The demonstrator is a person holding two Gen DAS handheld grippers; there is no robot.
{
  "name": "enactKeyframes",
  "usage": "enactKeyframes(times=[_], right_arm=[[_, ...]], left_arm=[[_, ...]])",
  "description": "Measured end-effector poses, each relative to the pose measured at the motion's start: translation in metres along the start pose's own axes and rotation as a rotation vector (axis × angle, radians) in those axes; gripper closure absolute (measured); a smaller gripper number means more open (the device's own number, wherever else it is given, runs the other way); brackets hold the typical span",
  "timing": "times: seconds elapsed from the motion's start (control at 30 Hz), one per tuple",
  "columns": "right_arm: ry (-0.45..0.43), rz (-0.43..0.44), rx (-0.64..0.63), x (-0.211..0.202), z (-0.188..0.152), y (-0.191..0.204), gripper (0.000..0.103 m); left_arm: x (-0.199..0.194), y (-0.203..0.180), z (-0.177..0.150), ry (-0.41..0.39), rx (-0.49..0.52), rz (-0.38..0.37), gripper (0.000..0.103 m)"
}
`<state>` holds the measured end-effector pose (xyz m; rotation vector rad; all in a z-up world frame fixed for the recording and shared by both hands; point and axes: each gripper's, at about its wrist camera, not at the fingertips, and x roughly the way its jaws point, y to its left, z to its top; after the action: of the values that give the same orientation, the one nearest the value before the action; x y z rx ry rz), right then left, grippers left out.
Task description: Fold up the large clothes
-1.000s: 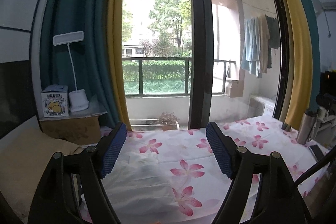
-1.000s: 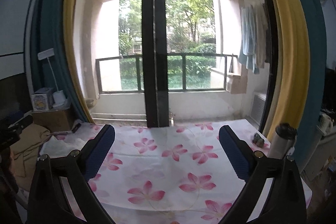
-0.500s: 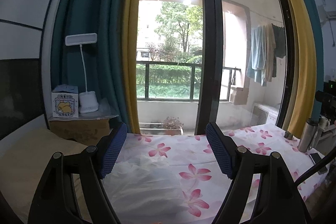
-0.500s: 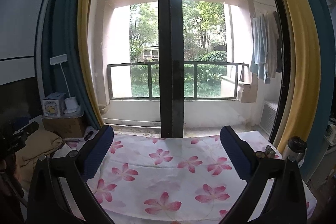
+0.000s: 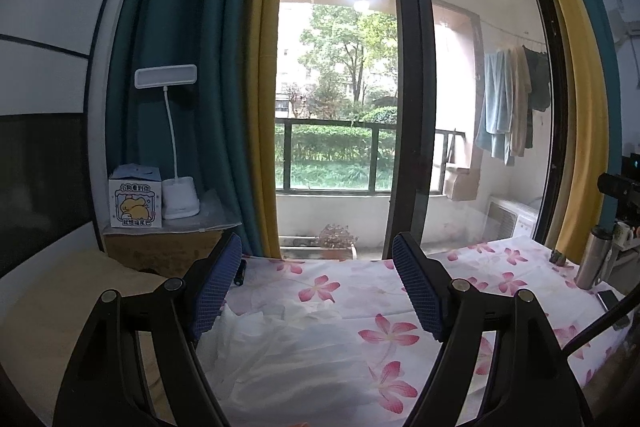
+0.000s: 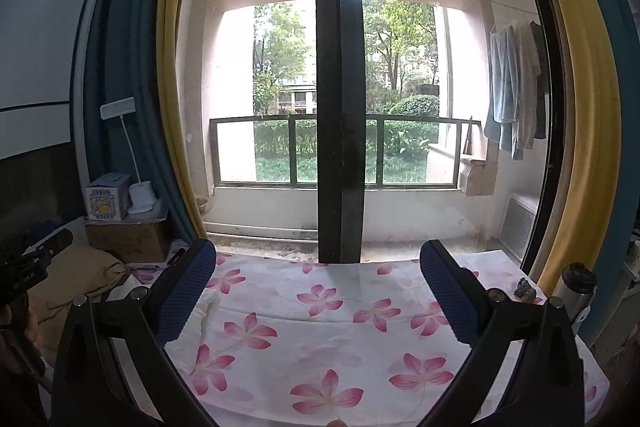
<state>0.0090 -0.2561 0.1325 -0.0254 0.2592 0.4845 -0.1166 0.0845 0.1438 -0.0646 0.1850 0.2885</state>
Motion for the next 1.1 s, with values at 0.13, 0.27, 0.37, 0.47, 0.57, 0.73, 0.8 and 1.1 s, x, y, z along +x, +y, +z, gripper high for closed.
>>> enactKeyframes(times=[0.13, 0.27, 0.37, 0.47, 0.57, 0.73, 0.8, 1.1], right_arm=[[0.008, 0.002, -0.001, 0.002, -0.001, -0.0005, 0.002], [0.01, 0.002, -0.001, 0.0027, -0.0005, -0.0004, 0.002], [0.01, 0.002, -0.003, 0.0028, -0.0005, -0.0009, 0.002], [0.01, -0.002, 0.002, 0.0033, -0.0001, -0.0028, 0.002], [0.011, -0.004, 0.003, 0.0039, 0.0003, -0.003, 0.002], [0.012, -0.001, 0.004, 0.0052, 0.0, -0.0029, 0.002], [0.014, -0.001, 0.006, 0.0053, -0.0008, -0.0033, 0.002], [0.02, 0.001, 0.002, 0.0068, -0.0007, -0.0026, 0.002]], left_arm=[[0.001, 0.0002, -0.0006, 0.002, -0.004, 0.0, 0.022], [0.0017, 0.0008, -0.0001, 0.003, -0.007, -0.001, 0.022], [0.0021, 0.0011, -0.0003, 0.004, -0.008, -0.004, 0.022], [0.002, 0.0008, -0.0006, 0.005, -0.009, -0.003, 0.022], [0.0025, 0.001, -0.0009, 0.007, -0.015, -0.003, 0.022], [0.0033, 0.0008, -0.0014, 0.012, -0.016, -0.001, 0.022], [0.0027, 0.0008, -0.0024, 0.014, -0.017, 0.001, 0.022], [0.0021, 0.0008, -0.0035, 0.017, -0.024, 0.006, 0.022]])
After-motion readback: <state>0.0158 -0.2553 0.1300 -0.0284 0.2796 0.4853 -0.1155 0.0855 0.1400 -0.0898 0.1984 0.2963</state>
